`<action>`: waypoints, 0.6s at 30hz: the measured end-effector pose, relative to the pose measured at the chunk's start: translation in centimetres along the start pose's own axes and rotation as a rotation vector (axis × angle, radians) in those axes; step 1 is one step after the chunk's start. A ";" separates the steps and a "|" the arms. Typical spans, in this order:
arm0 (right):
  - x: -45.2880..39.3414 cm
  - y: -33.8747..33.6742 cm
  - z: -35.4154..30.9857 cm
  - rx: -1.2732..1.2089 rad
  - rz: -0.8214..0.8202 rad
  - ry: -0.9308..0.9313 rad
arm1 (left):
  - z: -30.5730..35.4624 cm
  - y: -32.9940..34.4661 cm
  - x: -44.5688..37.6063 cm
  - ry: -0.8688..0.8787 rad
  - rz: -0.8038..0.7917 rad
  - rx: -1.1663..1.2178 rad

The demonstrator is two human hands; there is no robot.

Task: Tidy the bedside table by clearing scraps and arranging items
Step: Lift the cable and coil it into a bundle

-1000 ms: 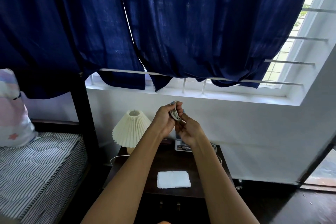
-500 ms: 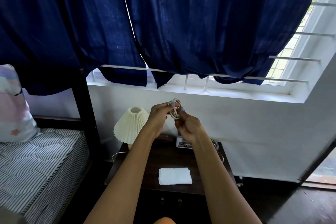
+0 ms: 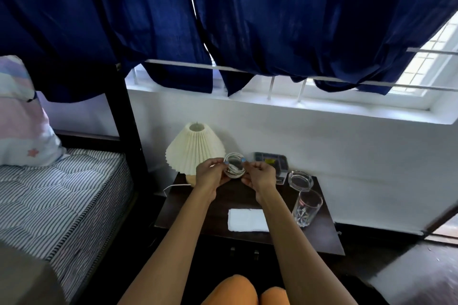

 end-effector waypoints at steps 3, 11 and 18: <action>-1.9 0.6 4.3 0.039 0.015 0.063 | -4.0 -2.8 -1.0 -0.046 0.043 -0.024; -6.2 4.1 14.5 0.224 -0.071 0.203 | -12.3 -10.6 -3.2 -0.151 0.257 -0.170; -9.2 7.5 17.0 0.432 -0.156 0.184 | -15.5 -13.9 -6.8 -0.173 0.390 -0.339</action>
Point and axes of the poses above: each hand's wrist, its own x-axis away from the middle knuckle, its own y-axis out of the palm, z = x × y, the point moved 9 cm from there along -x, towards the middle knuckle, and after that the axes turned 9 degrees about y, right-handed, at the moved point
